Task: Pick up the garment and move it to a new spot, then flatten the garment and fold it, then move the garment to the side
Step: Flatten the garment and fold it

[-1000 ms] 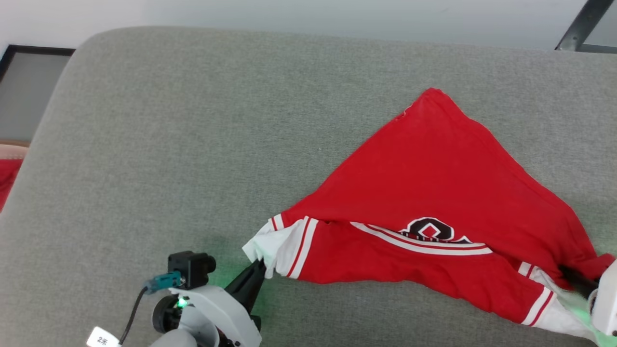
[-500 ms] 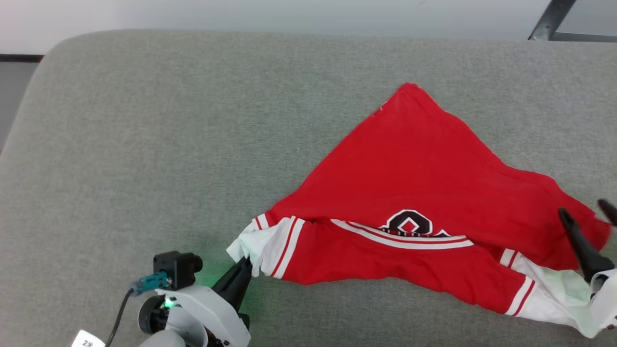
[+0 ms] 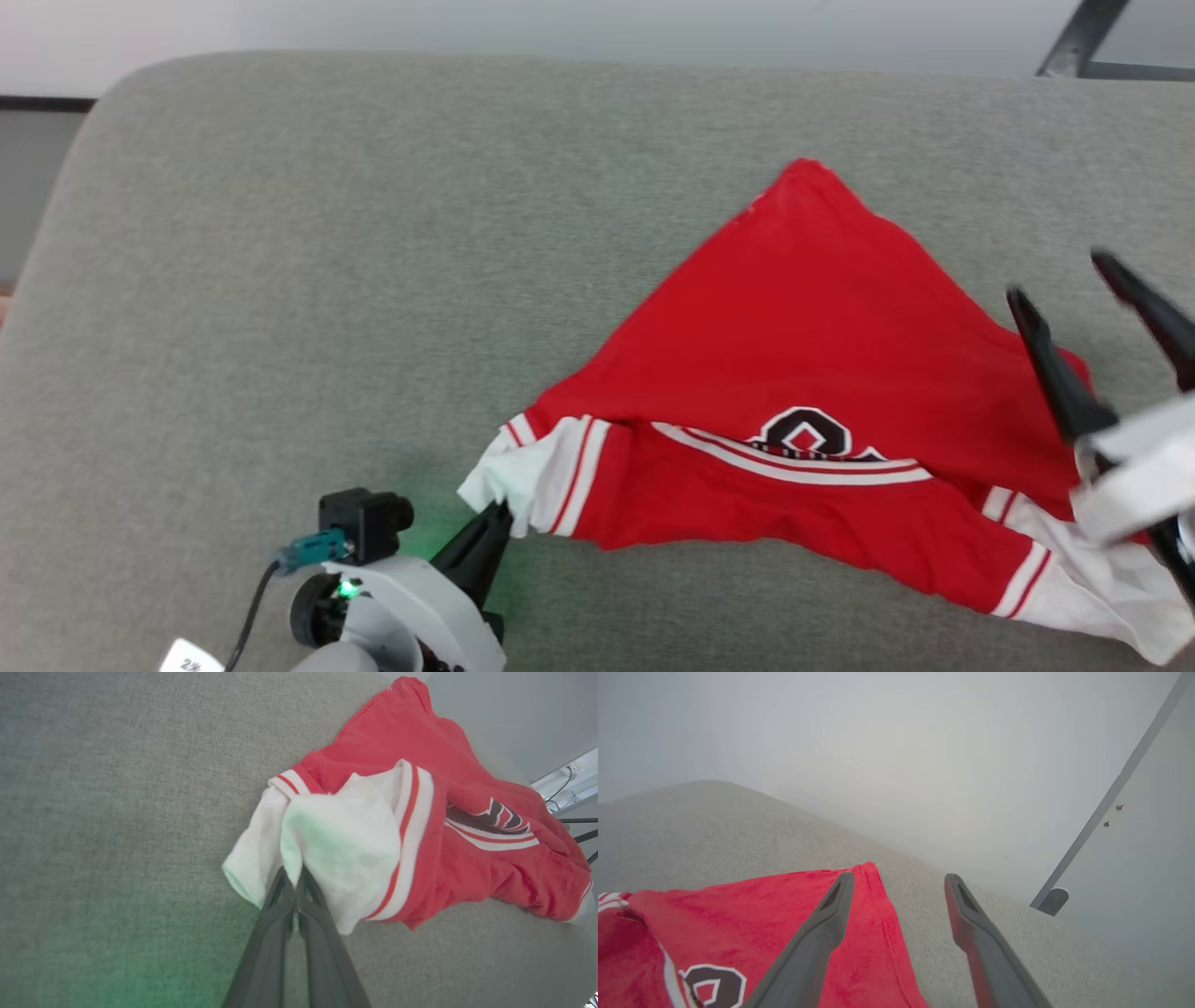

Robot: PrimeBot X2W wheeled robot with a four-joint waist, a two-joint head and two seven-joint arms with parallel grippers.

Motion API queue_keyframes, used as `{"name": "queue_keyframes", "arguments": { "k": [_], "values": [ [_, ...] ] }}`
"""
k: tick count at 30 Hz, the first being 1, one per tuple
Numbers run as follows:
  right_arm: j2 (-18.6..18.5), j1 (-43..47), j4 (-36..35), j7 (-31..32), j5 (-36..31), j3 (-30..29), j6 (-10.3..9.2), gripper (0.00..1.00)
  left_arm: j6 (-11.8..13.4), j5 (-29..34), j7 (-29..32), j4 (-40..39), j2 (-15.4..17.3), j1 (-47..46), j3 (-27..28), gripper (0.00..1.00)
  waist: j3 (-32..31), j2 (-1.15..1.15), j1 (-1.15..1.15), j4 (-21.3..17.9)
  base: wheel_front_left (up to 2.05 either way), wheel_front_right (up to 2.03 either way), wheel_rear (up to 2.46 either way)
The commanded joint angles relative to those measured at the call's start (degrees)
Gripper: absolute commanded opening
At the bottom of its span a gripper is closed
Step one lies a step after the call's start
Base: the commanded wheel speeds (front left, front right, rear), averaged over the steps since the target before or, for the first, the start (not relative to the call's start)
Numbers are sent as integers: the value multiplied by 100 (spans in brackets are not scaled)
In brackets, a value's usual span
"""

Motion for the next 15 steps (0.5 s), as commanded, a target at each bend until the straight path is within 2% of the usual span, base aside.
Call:
{"name": "queue_keyframes", "arguments": {
  "k": [1, 7, 10, 15],
  "values": [
    [-82, -392, 166, -17, 82, 212, -4, 100, -33, 36, 1, 22, -49, -57, -28, 0, 5, 0, 0, 162, 0, 0, 0],
    [-450, -1910, 1190, 281, 486, 1081, -4, 100, -201, 112, 20, 177, -341, -229, -221, 0, 19, 0, 0, 662, 0, 0, 0],
    [-610, -2540, 1734, 786, 742, 1569, -5, 100, -278, 115, 0, 269, -477, -306, -294, 0, 44, 0, 0, 867, 0, 0, 0],
    [-632, -3461, 2761, 1904, 1469, 2150, -5, 100, -433, 143, -14, 481, -704, -412, -416, 0, 131, 0, 0, 1194, 0, 0, 0]
  ]
}}
